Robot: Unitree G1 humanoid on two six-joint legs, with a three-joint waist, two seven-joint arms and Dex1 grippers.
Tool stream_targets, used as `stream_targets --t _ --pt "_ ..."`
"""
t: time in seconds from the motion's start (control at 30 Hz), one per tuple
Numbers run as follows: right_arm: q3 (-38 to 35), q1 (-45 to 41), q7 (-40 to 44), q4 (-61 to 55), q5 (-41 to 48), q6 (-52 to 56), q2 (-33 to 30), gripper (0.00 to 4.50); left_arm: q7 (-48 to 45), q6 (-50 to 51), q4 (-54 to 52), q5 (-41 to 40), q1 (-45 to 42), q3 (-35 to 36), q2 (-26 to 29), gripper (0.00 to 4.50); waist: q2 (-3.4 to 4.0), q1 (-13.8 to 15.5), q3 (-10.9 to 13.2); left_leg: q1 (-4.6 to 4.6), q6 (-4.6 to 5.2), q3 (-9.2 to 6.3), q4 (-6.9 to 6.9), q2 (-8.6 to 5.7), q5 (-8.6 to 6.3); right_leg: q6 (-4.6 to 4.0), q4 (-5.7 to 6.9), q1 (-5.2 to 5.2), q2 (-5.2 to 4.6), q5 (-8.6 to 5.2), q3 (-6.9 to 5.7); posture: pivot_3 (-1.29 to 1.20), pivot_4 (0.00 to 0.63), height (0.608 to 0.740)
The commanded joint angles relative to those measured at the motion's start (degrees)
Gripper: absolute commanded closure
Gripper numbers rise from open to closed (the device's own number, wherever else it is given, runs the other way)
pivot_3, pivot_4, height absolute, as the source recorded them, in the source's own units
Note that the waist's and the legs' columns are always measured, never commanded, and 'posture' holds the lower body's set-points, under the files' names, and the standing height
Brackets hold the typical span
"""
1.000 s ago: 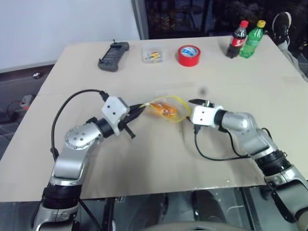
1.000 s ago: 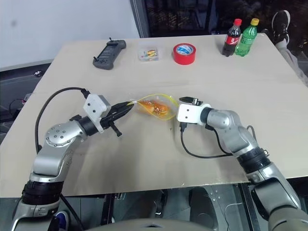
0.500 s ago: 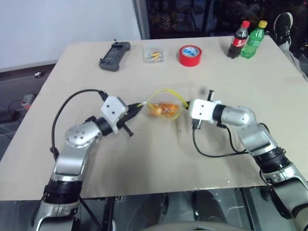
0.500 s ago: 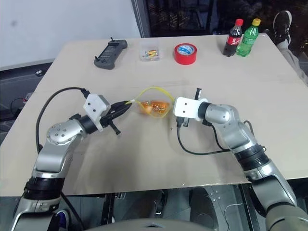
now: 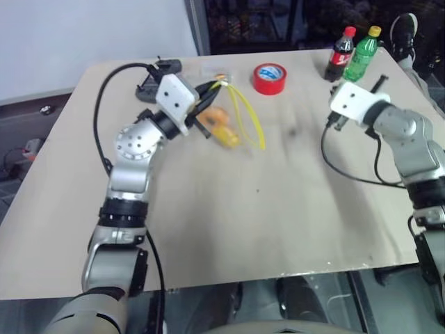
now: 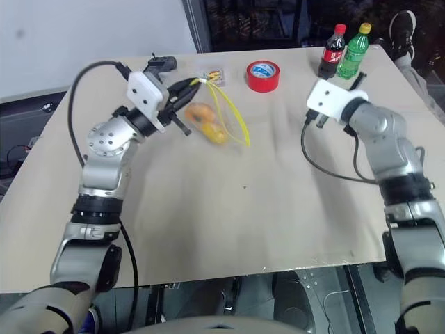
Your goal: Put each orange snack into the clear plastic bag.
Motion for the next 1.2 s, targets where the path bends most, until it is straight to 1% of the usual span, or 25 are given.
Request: stream_targets --t 0.03,0.07,0.1,0.13,0.17,0.2,0.3,0.4,0.53,0.67,0.8,0.83,0.87,0.9,0.93,0.97,1.0,1.03,1.1,1.2 --pt "-3.4 9.2 7.3 -17.9 11.7 11.9 2.3 3.83 1.6 3.7 -5.0 -1.3 2.5 0.6 -0.5 4.50 0.00 -0.2 0.0 -0.01 0.01 -0.01 0.01 0.02 0.00 0.00 0.04 -0.01 0.01 0.00 0.02 0.00 0.150 0.740" --pt "-3.4 11.8 8.1 -22.5 13.7 15.8 3.1 3.51 1.7 4.5 -5.7 -1.3 2.9 0.8 -0.5 4.50 0.01 -0.3 0.0 0.00 0.01 0.00 0.08 0.03 -0.01 0.01 0.12 -0.01 0.02 0.00 0.03 0.00 0.150 0.740" --pt "-3.0 14.1 9.1 -26.4 15.2 19.4 3.5 3.08 1.7 5.0 -6.2 -1.4 3.2 0.9 -0.5 4.50 0.02 -0.3 0.0 0.02 0.01 0.02 0.11 0.02 -0.01 0.02 0.23 -0.02 0.03 0.01 0.08 0.00 0.150 0.740" --pt "-2.3 16.0 10.0 -29.6 16.7 22.0 4.1 2.62 1.6 5.4 -6.7 -1.4 3.4 1.0 -0.3 4.50 0.02 -0.3 0.0 0.02 0.01 0.01 0.16 0.02 -0.01 0.02 0.28 -0.03 0.04 0.02 0.08 0.00 0.150 0.740" --pt "-2.0 17.2 9.6 -31.8 17.5 24.3 5.2 2.08 1.5 5.8 -7.1 -1.4 3.6 1.1 -0.1 4.50 0.02 -0.2 0.0 0.03 0.01 0.01 0.23 0.04 -0.01 0.07 0.31 -0.01 0.07 0.05 0.07 0.00 0.150 0.740" --pt "-1.8 17.6 9.3 -33.1 18.4 26.3 6.3 1.67 1.4 6.2 -7.4 -1.5 3.8 1.2 0.1 4.50 0.02 -0.2 0.0 0.04 0.01 0.01 0.23 0.03 -0.01 0.13 0.30 0.01 0.10 0.10 0.07 0.00 0.150 0.740" --pt "0.4 17.5 8.6 -35.3 19.1 30.3 8.7 1.67 1.1 6.8 -8.2 -1.6 4.2 1.4 0.8 4.50 0.02 0.0 0.0 0.10 0.02 0.06 0.37 0.03 -0.01 0.23 0.28 0.10 0.32 0.26 0.13 0.00 0.150 0.740" --pt "3.5 15.4 5.6 -32.7 16.7 30.9 12.2 1.67 1.0 7.2 -8.6 -1.8 4.5 1.7 1.2 4.50 0.02 0.2 0.0 0.12 0.01 0.06 0.54 0.06 -0.01 0.25 0.27 0.20 0.39 0.28 0.12 0.00 0.150 0.740" --pt "5.7 11.5 2.7 -25.4 14.2 28.7 16.1 1.67 1.0 7.7 -9.8 -2.0 5.2 1.7 1.5 4.50 0.02 0.2 0.0 0.11 0.00 0.07 0.57 0.06 0.00 0.22 0.28 0.19 0.40 0.31 0.13 0.00 0.150 0.740" --pt "6.3 7.7 0.6 -17.7 12.2 24.4 18.8 1.67 0.9 8.5 -11.0 -2.0 5.9 1.7 2.0 4.50 0.02 0.2 0.0 0.09 0.00 0.08 0.56 0.06 0.00 0.17 0.26 0.17 0.40 0.34 0.14 0.00 0.150 0.740" --pt "5.4 5.3 1.3 -14.5 13.3 22.3 20.5 1.67 1.0 9.1 -11.7 -1.9 6.3 1.6 2.2 4.50 0.02 0.2 0.0 0.08 0.00 0.08 0.53 0.06 0.00 0.17 0.24 0.14 0.41 0.34 0.15 0.00 0.150 0.740" --pt "5.3 5.1 1.7 -14.4 13.5 22.0 20.5 2.18 1.1 9.3 -11.7 -1.9 6.3 1.6 2.2 4.50 0.02 0.1 0.0 0.08 0.00 0.08 0.52 0.06 0.00 0.17 0.24 0.13 0.41 0.34 0.16 0.00 0.150 0.740" --pt "4.9 4.7 2.1 -14.5 13.9 21.9 20.5 2.46 1.1 9.3 -11.6 -1.7 6.3 1.6 2.3 4.50 0.02 0.1 0.0 0.07 0.00 0.08 0.52 0.06 0.00 0.17 0.24 0.12 0.42 0.34 0.17 0.00 0.150 0.740" --pt "4.5 4.4 2.4 -14.5 14.2 22.0 20.4 3.02 1.1 9.4 -11.4 -1.5 6.3 1.5 2.3 4.50 0.02 0.1 0.0 0.06 0.00 0.09 0.52 0.06 0.00 0.17 0.23 0.10 0.42 0.34 0.18 0.00 0.150 0.740" --pt "4.3 4.1 2.5 -14.5 14.4 22.0 20.4 3.46 1.1 9.3 -11.2 -1.4 6.2 1.5 2.3 4.50 0.02 0.1 0.0 0.05 0.00 0.10 0.52 0.06 0.00 0.17 0.23 0.10 0.42 0.34 0.19 0.00 0.150 0.740" --pt "3.9 3.8 2.7 -14.5 14.6 22.0 20.2 4.05 1.1 9.3 -10.9 -1.3 6.1 1.4 2.3 4.50 0.02 0.1 0.0 0.05 0.00 0.10 0.52 0.06 0.00 0.17 0.24 0.09 0.42 0.34 0.19 0.00 0.150 0.740" --pt "3.2 3.0 3.1 -14.6 15.0 21.8 19.7 4.35 1.1 9.1 -10.5 -1.2 6.0 1.4 2.3 4.50 0.02 0.1 0.0 0.05 0.00 0.10 0.52 0.06 0.00 0.17 0.24 0.09 0.42 0.34 0.19 0.00 0.150 0.740" --pt "2.2 1.6 3.5 -14.1 15.2 21.4 18.8 4.49 1.0 8.9 -9.6 -1.1 5.5 1.4 2.3 4.50 0.02 0.1 0.0 0.05 0.00 0.10 0.52 0.06 0.00 0.17 0.24 0.09 0.43 0.34 0.19 0.00 0.150 0.740" --pt "0.3 -2.4 3.6 -11.3 14.5 19.5 16.3 4.49 0.8 7.5 -6.7 -0.6 3.4 1.4 2.6 4.50 0.03 0.1 0.0 0.05 0.00 0.11 0.52 0.06 0.00 0.17 0.25 0.09 0.43 0.34 0.20 0.00 0.150 0.740" --pt "-0.1 -6.9 2.1 -5.8 11.7 15.5 12.7 4.49 0.8 3.6 -1.1 1.0 -0.7 0.9 2.7 4.50 0.02 0.3 0.0 0.04 0.00 0.13 0.52 0.05 0.00 0.17 0.26 0.07 0.43 0.35 0.19 0.00 0.150 0.740"
